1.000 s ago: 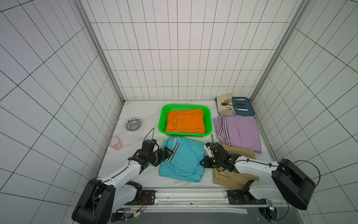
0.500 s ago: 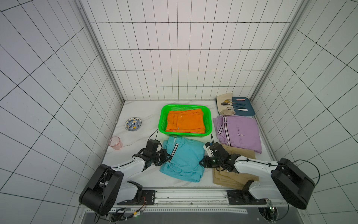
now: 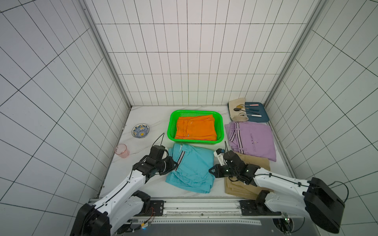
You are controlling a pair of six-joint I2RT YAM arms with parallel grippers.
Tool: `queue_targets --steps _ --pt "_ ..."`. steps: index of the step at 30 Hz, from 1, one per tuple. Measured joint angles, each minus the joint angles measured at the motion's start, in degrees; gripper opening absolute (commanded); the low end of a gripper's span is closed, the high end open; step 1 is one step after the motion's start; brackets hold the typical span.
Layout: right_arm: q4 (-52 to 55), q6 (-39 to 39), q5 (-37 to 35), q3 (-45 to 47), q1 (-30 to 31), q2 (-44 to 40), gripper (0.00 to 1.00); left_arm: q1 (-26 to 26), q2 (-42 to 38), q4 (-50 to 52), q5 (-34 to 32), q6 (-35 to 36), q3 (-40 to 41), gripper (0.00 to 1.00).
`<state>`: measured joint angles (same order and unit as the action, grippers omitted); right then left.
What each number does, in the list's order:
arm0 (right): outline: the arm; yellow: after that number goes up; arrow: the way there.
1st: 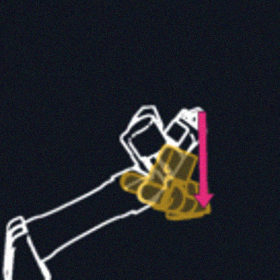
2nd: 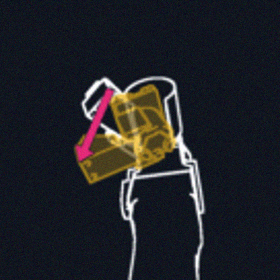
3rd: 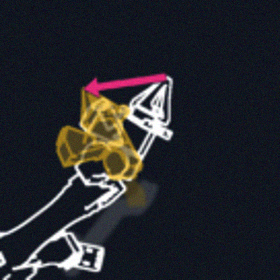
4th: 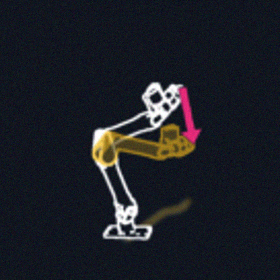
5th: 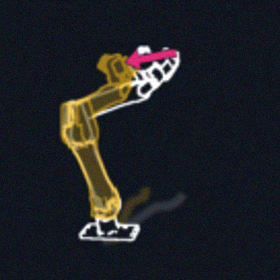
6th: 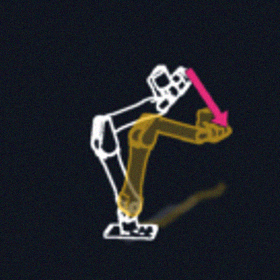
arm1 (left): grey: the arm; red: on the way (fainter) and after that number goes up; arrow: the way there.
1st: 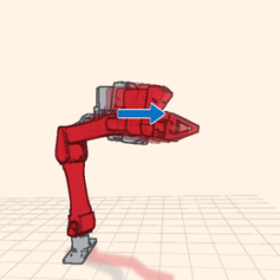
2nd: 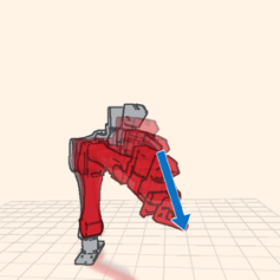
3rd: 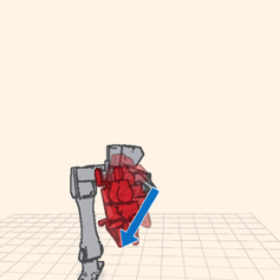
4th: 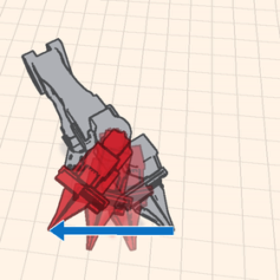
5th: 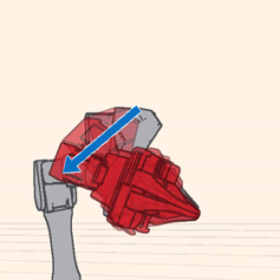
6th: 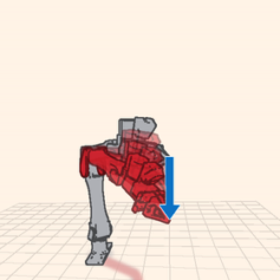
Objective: Put the folded long pants in the basket
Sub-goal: Place the long pant in the basket.
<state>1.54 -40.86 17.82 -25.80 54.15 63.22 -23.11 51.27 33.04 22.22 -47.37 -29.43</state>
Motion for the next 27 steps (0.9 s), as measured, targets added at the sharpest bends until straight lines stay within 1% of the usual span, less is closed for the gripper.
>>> queue_targets --steps 3,6,9,11,14,16,19,21,23,24,27 --pt "5.05 0.17 -1.44 -3.52 2.10 -3.63 0.00 -0.11 -4.37 6.88 -0.76 0.46 -3.85 0.00" --pt "9.99 0.63 -3.17 -8.24 2.89 -7.02 0.00 -0.09 -7.80 12.57 -1.84 0.92 -8.90 0.00" --pt "14.21 1.40 -4.85 -13.20 2.86 -9.51 0.00 -0.09 -8.70 15.08 -2.54 1.44 -13.70 0.00" --pt "18.56 2.27 -6.19 -18.34 2.89 -10.23 0.00 -0.11 -7.80 16.81 -2.71 1.79 -17.27 0.00" --pt "23.41 3.76 -8.33 -26.27 2.73 -9.86 0.00 -0.09 -3.43 18.80 -3.30 2.82 -25.97 0.00" --pt "25.44 4.48 -8.72 -30.29 1.53 -9.35 0.00 -0.04 0.55 19.96 -3.89 3.61 -31.67 0.00" --pt "27.50 5.88 -8.98 -35.52 -2.75 -6.97 0.00 0.00 8.66 20.13 -3.96 4.81 -40.50 0.00" --pt "28.09 6.69 -9.38 -37.40 -4.98 -5.14 0.00 0.07 13.03 18.67 -3.93 5.20 -43.78 0.00" --pt "29.27 7.74 -9.55 -38.91 -7.30 -2.60 0.00 0.24 17.53 18.53 -3.43 5.42 -46.36 0.00" --pt "30.18 8.15 -9.01 -40.22 -8.70 -0.76 0.00 0.42 20.98 19.08 -2.95 5.42 -49.00 0.00" --pt "30.08 9.44 -8.24 -44.98 -13.55 7.34 0.00 0.98 31.47 16.81 -2.38 5.81 -55.95 0.00"
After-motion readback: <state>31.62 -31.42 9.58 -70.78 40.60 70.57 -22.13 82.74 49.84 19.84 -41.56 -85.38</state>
